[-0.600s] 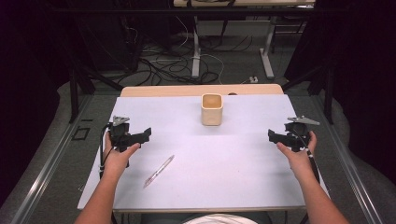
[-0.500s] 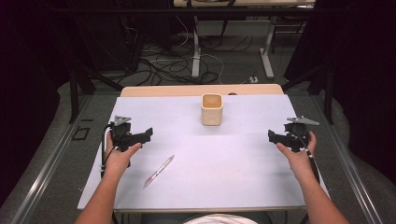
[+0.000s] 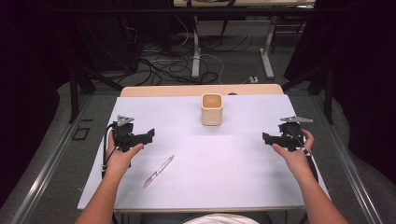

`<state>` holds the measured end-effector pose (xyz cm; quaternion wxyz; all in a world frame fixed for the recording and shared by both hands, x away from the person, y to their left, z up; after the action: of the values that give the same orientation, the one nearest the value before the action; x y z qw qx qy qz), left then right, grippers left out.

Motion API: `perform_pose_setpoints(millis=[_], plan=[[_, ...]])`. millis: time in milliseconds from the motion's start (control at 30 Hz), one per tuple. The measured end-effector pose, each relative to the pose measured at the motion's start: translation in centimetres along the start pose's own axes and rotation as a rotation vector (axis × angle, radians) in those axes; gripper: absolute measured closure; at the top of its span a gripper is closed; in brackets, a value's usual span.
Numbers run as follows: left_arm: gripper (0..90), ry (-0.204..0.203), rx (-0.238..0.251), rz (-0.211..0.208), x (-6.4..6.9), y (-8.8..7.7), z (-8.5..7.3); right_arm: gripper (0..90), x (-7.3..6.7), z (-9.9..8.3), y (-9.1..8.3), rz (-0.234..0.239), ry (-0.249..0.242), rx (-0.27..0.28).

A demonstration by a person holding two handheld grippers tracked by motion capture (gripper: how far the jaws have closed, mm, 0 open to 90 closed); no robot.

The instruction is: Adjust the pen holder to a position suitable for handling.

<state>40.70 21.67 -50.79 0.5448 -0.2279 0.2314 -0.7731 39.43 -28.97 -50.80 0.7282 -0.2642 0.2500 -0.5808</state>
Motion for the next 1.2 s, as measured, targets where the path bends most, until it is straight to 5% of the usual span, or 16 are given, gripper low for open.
perform_pose_setpoints(millis=[433, 633, 1033, 1200], plan=[[0.8, 0.013, -0.004, -0.002, 0.4, -0.2, 0.1, 15.8, -2.8, 1.3, 0.0, 0.025, -0.216, -0.023], [1.0, 0.005, 0.008, 0.0, 0.1, -0.3, 0.1, 18.8, -4.0, 2.5, 0.2, 0.019, -0.363, -0.073], [1.3, 0.006, -0.002, 0.002, 0.0, -0.2, 0.0, 22.8, -6.5, 5.3, -0.3, 0.07, -0.534, -0.218], [1.3, 0.002, -0.002, 0.003, 0.0, -0.2, 0.0, 23.7, -7.6, 6.1, -0.1, 0.065, -0.596, -0.234]])
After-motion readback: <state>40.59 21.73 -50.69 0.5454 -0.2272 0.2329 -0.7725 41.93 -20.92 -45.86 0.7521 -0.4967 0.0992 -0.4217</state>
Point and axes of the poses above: each handheld gripper's, and its own axes: y roughly forward along the jaws, z roughly out of its top, x roughly to its right, the point moved 2 cm from there along y, roughly forward along the jaws, and after that the axes turned 2 degrees about -x, right-handed, at the moved point
